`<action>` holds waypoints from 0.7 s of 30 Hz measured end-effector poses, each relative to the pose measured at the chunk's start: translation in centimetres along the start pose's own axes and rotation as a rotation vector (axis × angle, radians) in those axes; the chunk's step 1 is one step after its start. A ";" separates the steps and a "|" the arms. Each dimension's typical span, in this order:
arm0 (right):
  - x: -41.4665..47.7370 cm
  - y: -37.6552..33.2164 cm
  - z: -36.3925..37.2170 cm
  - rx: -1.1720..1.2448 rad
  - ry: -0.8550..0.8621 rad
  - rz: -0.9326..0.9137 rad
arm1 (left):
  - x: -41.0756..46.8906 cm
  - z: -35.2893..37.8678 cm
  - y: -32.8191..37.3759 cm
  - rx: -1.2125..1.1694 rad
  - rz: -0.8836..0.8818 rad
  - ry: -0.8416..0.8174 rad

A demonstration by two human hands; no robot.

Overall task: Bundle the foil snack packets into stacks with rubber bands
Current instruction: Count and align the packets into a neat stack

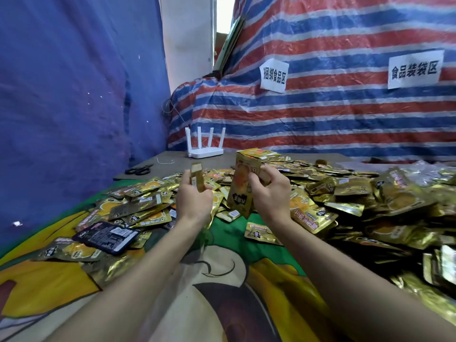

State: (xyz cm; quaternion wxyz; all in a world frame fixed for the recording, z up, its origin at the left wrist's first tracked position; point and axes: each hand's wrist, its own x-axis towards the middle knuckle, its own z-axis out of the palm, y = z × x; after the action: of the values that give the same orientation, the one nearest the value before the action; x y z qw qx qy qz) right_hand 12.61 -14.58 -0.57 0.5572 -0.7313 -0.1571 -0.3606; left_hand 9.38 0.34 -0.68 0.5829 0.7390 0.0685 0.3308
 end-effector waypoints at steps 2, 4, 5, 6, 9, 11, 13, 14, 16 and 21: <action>-0.6 -0.3 -0.4 0.093 0.051 0.054 | -0.5 0.0 0.1 -0.136 -0.055 0.027; -1.2 -0.6 -0.6 0.153 0.063 0.107 | -1.0 0.0 -0.2 -0.162 -0.043 0.024; -1.6 -0.6 -0.6 0.166 0.050 0.127 | -1.3 0.0 -0.4 -0.156 -0.035 0.024; -2.1 -0.5 -0.4 0.162 0.029 0.140 | -1.7 0.0 -0.6 -0.149 -0.048 0.019; -3.8 0.0 0.2 0.138 -0.055 0.168 | -3.0 0.0 -1.9 -0.105 -0.166 -0.088; -4.4 0.1 0.5 0.206 -0.092 0.232 | -3.9 0.0 -2.4 -0.053 -0.224 -0.222; -4.6 -0.1 0.7 0.318 -0.118 0.340 | -4.4 -0.1 -2.7 -0.060 -0.284 -0.278; -4.8 -0.2 0.8 0.368 -0.145 0.405 | -4.5 -0.1 -2.8 -0.068 -0.305 -0.283; -5.1 -0.5 1.1 0.454 -0.243 0.524 | -4.6 -0.1 -2.8 -0.049 -0.335 -0.291; -6.2 -1.4 1.7 0.614 -0.386 0.621 | -4.9 0.4 -2.3 -0.030 -0.168 -0.119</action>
State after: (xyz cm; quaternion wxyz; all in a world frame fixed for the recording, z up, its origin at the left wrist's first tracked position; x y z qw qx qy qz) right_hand 8.06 -11.44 -4.18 0.7898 -0.5986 -0.1311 0.0284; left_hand 6.47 -1.73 -4.81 0.6227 0.7401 0.0905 0.2371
